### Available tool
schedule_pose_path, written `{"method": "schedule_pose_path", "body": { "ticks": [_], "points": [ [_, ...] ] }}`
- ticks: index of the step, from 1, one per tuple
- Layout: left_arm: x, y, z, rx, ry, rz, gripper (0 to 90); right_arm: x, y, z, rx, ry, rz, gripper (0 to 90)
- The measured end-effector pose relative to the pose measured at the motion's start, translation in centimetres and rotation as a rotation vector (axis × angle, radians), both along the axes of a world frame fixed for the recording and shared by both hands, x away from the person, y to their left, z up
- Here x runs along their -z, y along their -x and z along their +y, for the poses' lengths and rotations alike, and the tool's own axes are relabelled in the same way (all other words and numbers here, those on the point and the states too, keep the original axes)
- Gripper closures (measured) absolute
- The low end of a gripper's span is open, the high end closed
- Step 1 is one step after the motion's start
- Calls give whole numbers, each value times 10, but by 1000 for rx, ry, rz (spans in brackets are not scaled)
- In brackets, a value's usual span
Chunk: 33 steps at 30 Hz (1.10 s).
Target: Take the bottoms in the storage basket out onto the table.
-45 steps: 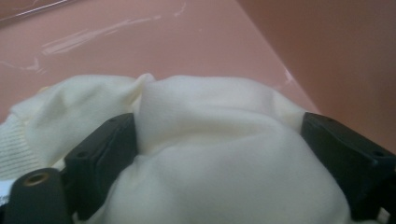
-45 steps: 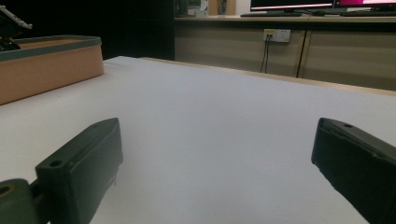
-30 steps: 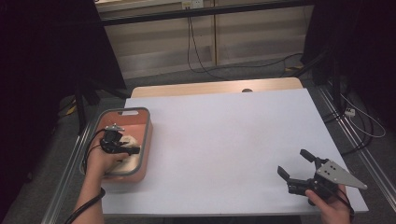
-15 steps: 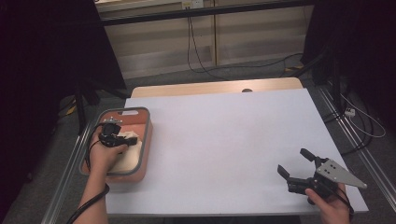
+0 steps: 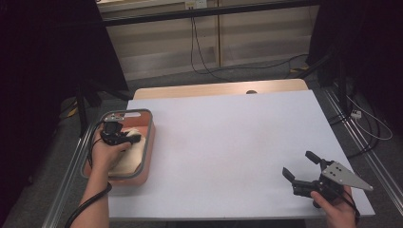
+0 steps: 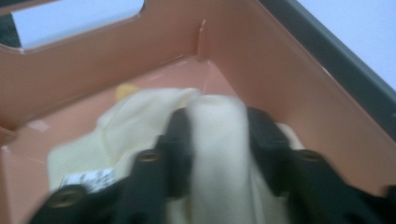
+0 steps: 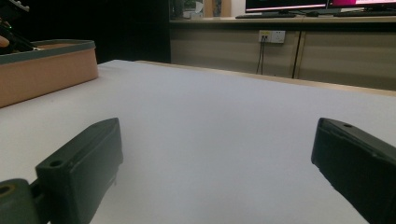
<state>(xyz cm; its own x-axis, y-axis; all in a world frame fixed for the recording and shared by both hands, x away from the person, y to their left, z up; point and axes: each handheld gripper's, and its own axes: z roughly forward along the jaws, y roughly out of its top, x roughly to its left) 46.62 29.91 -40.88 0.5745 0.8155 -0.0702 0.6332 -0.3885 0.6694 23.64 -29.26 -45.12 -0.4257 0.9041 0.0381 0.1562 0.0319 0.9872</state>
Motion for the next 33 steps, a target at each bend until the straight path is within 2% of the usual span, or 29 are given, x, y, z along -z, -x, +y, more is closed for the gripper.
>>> {"method": "schedule_pose_path", "body": {
  "ticks": [1, 2, 3, 5, 6, 7, 10, 12, 14, 16, 18, 20, 22, 23, 27, 30, 33],
  "points": [
    [-4, 1, 2, -2, 1, -6, 467, 0, 0, 0, -1, 1, 0, 20],
    [-6, 2, 3, -11, 25, -3, 397, 0, 0, 1, -3, 0, 0, 20],
    [-8, 3, 4, -17, 25, -10, 249, 0, 1, 1, -2, 2, -2, 20],
    [-14, 6, 7, -11, 11, -13, 235, -1, 1, 1, -4, 5, -3, 20],
    [-16, 8, 8, -18, 23, -7, 186, -1, 1, 1, -3, 6, -3, 20],
    [-17, 10, 9, -20, 20, -1, 186, -1, 1, 1, -3, 6, -3, 20],
    [-19, 16, 13, -28, 19, 2, 113, -2, 1, 1, -3, 5, -8, 20],
    [-17, 22, 14, -27, 1, 4, 48, -2, 2, 1, -2, 2, -8, 20],
    [-14, 24, 14, -19, 1, 19, 38, -2, 2, 1, -4, 4, -9, 19],
    [-9, 26, 15, -6, -21, 35, 6, -2, 1, 2, -2, -2, -11, 19],
    [-5, 27, 16, 10, -15, 28, 4, -2, 1, 1, -4, 3, -11, 20],
    [-1, 27, 15, 5, -19, 33, 0, -2, 1, 1, -4, 4, -10, 20],
    [6, 26, 14, 22, -31, 45, 0, -2, 0, 1, -5, 3, -7, 20],
    [10, 24, 15, 12, -42, 45, 0, -2, 0, 1, -5, 3, -7, 20],
    [28, 22, 18, -16, -6, 66, 0, -1, 0, 1, -5, 1, -5, 20],
    [32, 21, 16, -18, -26, 77, 0, -1, 0, 0, -11, 4, -6, 20],
    [36, 19, 15, -31, -19, 103, 0, 0, -1, 1, -12, 6, -5, 20]
  ]
}}
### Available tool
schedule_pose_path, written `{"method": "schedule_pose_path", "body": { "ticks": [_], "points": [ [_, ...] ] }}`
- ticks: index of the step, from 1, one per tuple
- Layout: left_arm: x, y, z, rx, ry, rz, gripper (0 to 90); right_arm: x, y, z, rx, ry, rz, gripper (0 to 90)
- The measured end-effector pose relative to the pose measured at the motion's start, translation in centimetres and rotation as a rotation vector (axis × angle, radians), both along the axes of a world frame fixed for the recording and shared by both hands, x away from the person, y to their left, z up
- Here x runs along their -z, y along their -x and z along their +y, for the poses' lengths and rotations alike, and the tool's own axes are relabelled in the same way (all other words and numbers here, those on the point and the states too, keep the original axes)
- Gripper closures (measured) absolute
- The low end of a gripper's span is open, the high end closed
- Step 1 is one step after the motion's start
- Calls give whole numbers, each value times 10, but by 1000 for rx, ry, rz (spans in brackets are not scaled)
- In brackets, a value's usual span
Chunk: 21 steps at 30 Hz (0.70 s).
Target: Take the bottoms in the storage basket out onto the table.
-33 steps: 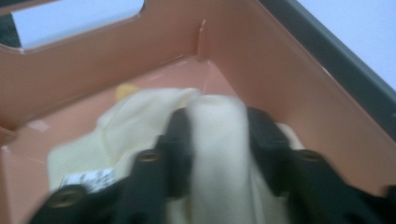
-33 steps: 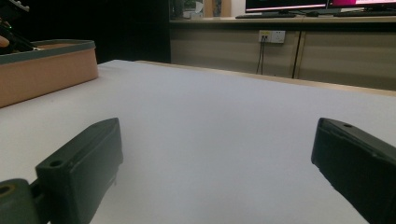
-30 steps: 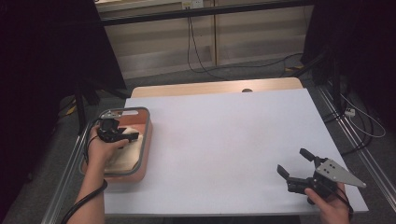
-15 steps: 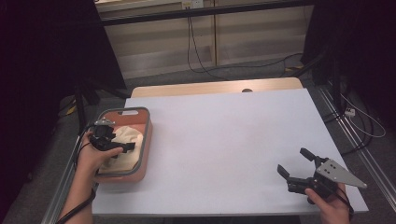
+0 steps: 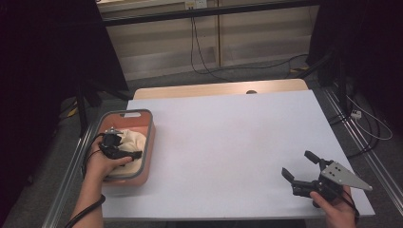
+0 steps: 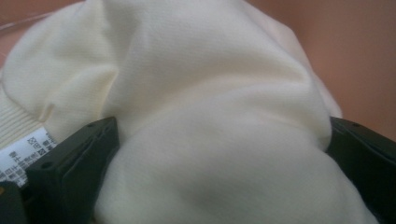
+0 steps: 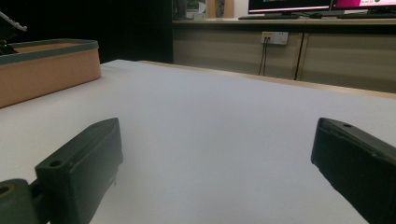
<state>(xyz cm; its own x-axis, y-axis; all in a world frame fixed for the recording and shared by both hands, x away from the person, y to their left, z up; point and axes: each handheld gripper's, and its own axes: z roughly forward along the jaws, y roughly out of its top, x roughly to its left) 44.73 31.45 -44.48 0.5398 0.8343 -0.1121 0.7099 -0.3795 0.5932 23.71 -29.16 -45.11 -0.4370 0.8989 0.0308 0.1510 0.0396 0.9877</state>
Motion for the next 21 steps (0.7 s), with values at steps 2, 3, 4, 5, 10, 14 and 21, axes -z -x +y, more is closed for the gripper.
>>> {"method": "schedule_pose_path", "body": {
  "ticks": [2, 3, 4, 5, 10, 14, 21],
  "points": [
    [2, -1, -1, -8, 5, 13, 0, 0, -1, 0, -1, 3, 1, 20],
    [3, -1, -1, -11, 8, 13, 0, -1, -1, 0, -2, 3, -1, 21],
    [3, -1, -2, -11, 10, 12, 0, -1, 0, 0, -1, 4, -3, 20],
    [4, -1, -2, -10, 9, 13, 0, -1, 0, 0, -1, -1, -3, 21],
    [3, -2, -7, -12, -16, 27, 6, -1, 0, 0, 2, 3, 0, 21],
    [0, -3, -9, 5, -30, 50, 60, -2, 1, -1, 3, 1, -8, 21],
    [-7, -2, -12, 31, -29, 80, 226, -2, 0, -2, 4, 3, -7, 21]
  ]
}}
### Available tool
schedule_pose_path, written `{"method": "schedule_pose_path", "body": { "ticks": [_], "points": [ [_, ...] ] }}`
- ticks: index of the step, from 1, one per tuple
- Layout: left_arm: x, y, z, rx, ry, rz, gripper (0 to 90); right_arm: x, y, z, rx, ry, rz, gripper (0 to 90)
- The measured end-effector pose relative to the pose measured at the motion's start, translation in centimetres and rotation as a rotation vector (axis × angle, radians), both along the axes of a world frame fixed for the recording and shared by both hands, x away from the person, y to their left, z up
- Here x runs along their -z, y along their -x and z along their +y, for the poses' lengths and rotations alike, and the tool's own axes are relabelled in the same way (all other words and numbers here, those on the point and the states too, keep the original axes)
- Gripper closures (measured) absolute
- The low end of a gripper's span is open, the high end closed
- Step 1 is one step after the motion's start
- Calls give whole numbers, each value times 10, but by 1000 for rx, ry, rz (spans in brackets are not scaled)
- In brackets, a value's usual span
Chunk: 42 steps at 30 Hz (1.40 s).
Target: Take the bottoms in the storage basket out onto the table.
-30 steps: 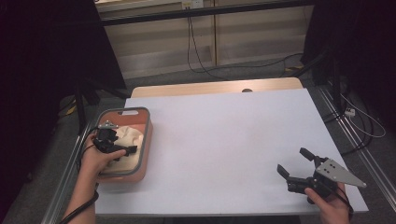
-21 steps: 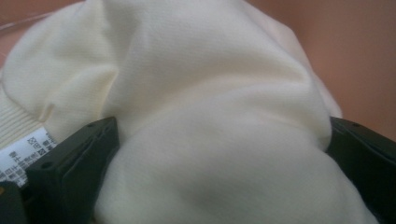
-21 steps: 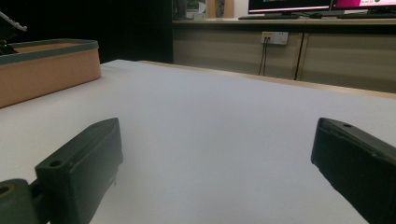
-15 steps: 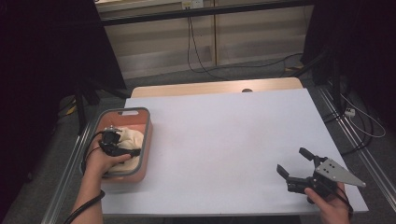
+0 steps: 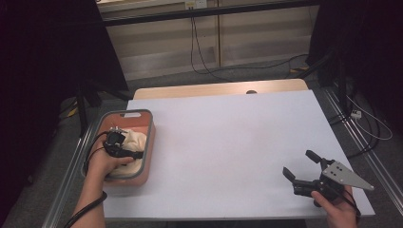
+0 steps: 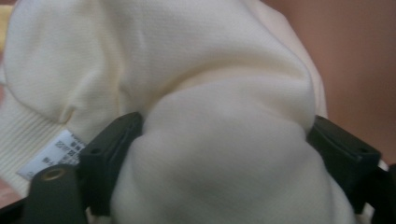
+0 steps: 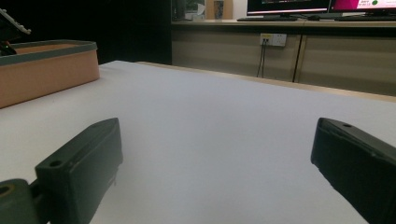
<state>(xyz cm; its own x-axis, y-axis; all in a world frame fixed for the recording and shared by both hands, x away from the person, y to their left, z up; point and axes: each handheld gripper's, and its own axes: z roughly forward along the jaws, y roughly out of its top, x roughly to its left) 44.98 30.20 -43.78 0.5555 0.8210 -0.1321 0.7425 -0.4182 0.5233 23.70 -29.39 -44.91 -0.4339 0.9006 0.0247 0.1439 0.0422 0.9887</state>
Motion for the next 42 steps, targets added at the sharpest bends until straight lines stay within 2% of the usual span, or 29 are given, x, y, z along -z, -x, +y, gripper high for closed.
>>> {"method": "schedule_pose_path", "body": {
  "ticks": [2, 4, 16, 20, 22, 25, 28, 33, 34, 35, 36, 37, 38, 42],
  "points": [
    [-3, 0, -2, 11, -6, 18, 293, 0, 0, 1, 2, 0, 1, 21],
    [-5, -2, -3, -8, -14, 33, 345, 0, 0, 1, 1, 2, 3, 21],
    [-12, -5, 0, -33, 21, 48, 387, -1, 0, -2, 15, -8, 1, 18],
    [-18, -7, -1, -48, -12, 39, 391, -1, 0, -2, 16, -11, -2, 18],
    [-23, -7, -3, -38, -25, 32, 393, -1, 1, -2, 16, -13, -2, 18],
    [-33, -8, -3, -49, -5, 19, 396, -1, 1, -3, 13, -6, -4, 18],
    [-44, -9, -3, -51, -16, 11, 396, -1, 1, -2, 17, -8, -4, 18],
    [-64, -9, -1, -60, 5, 0, 397, -1, 1, -2, 19, -9, -5, 16],
    [-64, -9, -1, -60, 5, 0, 397, -1, 1, -2, 19, -9, -5, 16],
    [-73, -9, 0, -61, 15, -8, 397, -1, 1, -1, 20, -10, -4, 17],
    [-73, -9, 0, -61, 15, -8, 397, -1, 1, -1, 20, -10, -4, 17],
    [-80, -9, 1, -64, 29, -16, 397, -1, 1, -1, 22, -11, -2, 16],
    [-80, -9, 1, -64, 29, -16, 396, -1, 1, -1, 22, -11, -2, 16],
    [-95, -8, 0, -62, 29, -27, 396, -1, 0, -1, 16, -7, 2, 17]
  ]
}}
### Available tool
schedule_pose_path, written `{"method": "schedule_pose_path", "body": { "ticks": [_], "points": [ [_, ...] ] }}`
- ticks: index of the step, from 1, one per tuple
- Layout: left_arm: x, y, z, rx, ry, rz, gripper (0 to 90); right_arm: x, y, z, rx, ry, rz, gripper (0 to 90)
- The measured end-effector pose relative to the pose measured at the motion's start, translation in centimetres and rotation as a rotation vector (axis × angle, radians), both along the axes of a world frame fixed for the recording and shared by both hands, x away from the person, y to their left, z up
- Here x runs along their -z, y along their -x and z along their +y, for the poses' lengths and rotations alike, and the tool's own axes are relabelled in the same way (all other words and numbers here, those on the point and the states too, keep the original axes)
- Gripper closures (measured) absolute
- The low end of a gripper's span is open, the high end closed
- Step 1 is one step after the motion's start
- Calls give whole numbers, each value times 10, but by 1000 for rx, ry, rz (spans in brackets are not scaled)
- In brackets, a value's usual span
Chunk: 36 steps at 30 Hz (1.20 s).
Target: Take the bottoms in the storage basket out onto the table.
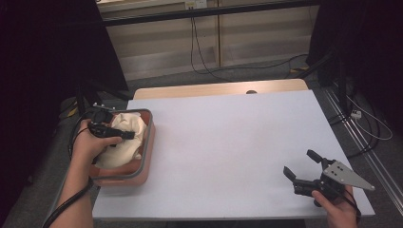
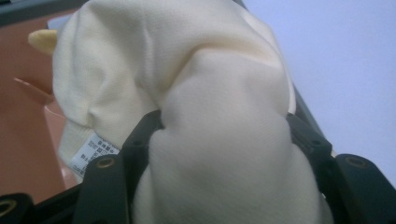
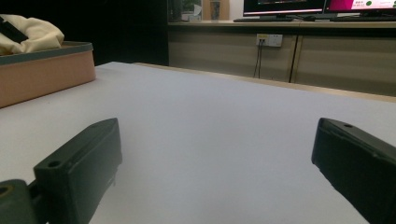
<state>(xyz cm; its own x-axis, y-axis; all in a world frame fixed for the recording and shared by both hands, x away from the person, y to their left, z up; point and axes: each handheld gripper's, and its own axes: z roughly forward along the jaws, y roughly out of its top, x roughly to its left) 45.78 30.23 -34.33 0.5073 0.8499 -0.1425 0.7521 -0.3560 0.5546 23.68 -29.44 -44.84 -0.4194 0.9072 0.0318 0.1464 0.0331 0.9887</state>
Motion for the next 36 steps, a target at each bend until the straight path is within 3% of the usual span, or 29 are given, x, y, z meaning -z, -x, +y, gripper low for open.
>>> {"method": "schedule_pose_path", "body": {
  "ticks": [12, 19, 23, 36],
  "points": [
    [-25, 1, -6, 4, 26, -15, 397, 0, 1, 0, -4, 5, -6, 17],
    [-37, 2, -7, 9, 16, -30, 397, -1, 0, 1, -6, 3, -5, 17],
    [-40, 3, -9, 10, 38, -31, 397, -1, 1, 0, -5, 1, -6, 17],
    [-51, 2, -26, 45, 47, -37, 396, 0, 0, 0, -7, 4, -4, 17]
  ]
}}
